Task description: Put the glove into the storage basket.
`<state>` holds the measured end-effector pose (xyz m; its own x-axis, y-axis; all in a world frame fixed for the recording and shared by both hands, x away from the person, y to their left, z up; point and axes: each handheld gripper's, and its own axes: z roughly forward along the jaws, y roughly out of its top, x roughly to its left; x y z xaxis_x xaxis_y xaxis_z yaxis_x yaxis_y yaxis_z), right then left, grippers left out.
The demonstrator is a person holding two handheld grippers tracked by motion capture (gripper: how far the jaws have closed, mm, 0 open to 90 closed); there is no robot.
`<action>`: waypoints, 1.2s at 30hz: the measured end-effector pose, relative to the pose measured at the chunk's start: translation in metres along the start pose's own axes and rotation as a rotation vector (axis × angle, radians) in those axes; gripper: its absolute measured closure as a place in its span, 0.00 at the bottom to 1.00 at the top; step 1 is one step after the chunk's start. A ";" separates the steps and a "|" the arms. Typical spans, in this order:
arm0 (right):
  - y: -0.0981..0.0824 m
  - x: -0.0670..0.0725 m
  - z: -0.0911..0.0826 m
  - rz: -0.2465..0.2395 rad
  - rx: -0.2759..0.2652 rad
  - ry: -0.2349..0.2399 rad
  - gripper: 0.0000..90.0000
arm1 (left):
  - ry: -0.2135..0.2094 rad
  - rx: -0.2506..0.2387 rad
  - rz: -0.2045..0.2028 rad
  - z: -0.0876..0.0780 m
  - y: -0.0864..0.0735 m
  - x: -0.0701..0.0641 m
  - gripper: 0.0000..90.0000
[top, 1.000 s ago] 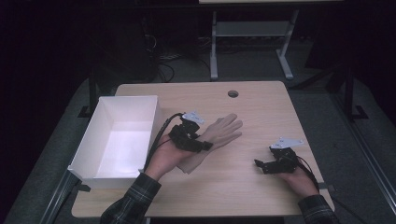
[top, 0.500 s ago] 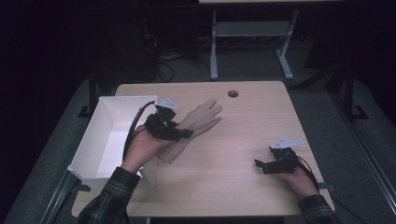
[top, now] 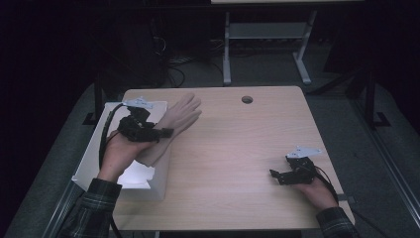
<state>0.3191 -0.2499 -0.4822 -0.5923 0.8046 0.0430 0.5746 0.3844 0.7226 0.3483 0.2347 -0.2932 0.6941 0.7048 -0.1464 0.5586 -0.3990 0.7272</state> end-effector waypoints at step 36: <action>0.000 0.000 0.000 0.000 0.000 0.000 0.15 | 0.183 0.041 -0.181 0.010 -0.091 0.071 0.74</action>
<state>0.3191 -0.2499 -0.4822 -0.5921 0.8047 0.0430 0.5748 0.3843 0.7224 0.3514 0.3156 -0.3769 0.4893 0.8599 -0.1453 0.6867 -0.2773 0.6720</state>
